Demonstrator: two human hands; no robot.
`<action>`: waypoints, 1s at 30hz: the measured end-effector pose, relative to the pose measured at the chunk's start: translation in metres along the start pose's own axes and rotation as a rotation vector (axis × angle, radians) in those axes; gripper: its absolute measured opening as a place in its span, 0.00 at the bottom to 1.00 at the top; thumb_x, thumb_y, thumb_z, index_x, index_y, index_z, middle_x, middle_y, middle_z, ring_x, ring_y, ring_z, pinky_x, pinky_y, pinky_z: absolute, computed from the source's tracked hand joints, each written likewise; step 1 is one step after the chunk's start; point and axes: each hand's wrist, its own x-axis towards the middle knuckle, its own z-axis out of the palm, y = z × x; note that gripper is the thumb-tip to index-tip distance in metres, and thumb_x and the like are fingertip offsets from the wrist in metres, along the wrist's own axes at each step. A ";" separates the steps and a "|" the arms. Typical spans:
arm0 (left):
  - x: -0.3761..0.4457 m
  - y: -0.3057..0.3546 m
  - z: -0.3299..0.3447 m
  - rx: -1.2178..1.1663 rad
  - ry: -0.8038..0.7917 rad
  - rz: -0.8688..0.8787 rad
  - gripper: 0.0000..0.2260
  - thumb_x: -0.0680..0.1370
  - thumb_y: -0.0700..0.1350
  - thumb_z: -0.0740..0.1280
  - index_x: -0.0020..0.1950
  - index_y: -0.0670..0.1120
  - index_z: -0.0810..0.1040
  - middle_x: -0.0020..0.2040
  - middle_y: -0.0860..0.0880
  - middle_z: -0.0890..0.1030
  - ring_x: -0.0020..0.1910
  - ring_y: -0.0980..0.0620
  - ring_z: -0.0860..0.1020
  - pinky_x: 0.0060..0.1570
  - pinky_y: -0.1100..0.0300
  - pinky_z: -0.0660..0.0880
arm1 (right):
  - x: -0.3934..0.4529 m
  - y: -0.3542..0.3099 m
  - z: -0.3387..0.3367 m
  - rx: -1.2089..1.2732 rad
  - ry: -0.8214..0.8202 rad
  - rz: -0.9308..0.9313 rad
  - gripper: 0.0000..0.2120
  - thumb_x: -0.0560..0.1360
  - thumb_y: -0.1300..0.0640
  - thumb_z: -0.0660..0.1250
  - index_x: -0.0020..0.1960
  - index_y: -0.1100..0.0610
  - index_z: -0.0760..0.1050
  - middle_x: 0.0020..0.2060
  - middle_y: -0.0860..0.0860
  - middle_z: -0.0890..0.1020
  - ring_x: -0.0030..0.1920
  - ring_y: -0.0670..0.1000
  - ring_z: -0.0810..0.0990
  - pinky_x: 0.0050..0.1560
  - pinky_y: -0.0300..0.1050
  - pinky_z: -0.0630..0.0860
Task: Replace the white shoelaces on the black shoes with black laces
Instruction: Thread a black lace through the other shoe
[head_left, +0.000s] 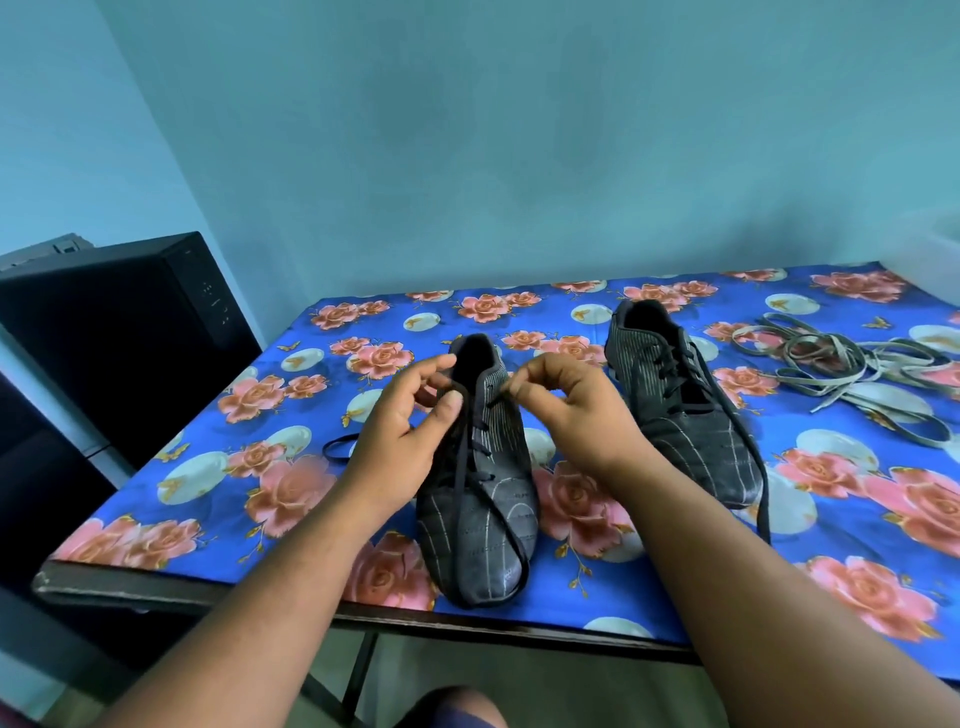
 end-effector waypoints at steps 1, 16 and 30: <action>-0.001 -0.008 -0.001 -0.006 0.010 -0.027 0.15 0.82 0.47 0.66 0.69 0.53 0.76 0.58 0.53 0.79 0.56 0.60 0.76 0.64 0.61 0.72 | 0.001 -0.001 -0.002 0.076 0.015 0.034 0.06 0.80 0.63 0.67 0.44 0.57 0.79 0.45 0.60 0.83 0.40 0.44 0.76 0.45 0.39 0.73; -0.014 -0.037 -0.006 -0.092 0.037 -0.115 0.18 0.82 0.54 0.63 0.69 0.49 0.77 0.68 0.55 0.78 0.69 0.61 0.73 0.72 0.60 0.68 | 0.016 0.018 -0.015 -0.085 0.485 0.028 0.11 0.80 0.53 0.65 0.62 0.49 0.70 0.57 0.49 0.77 0.49 0.42 0.78 0.52 0.53 0.78; -0.018 -0.033 -0.008 -0.128 0.028 -0.138 0.06 0.81 0.49 0.68 0.47 0.49 0.80 0.39 0.62 0.81 0.40 0.63 0.76 0.46 0.66 0.73 | 0.016 0.010 -0.021 -0.089 0.471 -0.028 0.07 0.82 0.50 0.65 0.45 0.48 0.74 0.37 0.48 0.79 0.37 0.43 0.74 0.43 0.45 0.72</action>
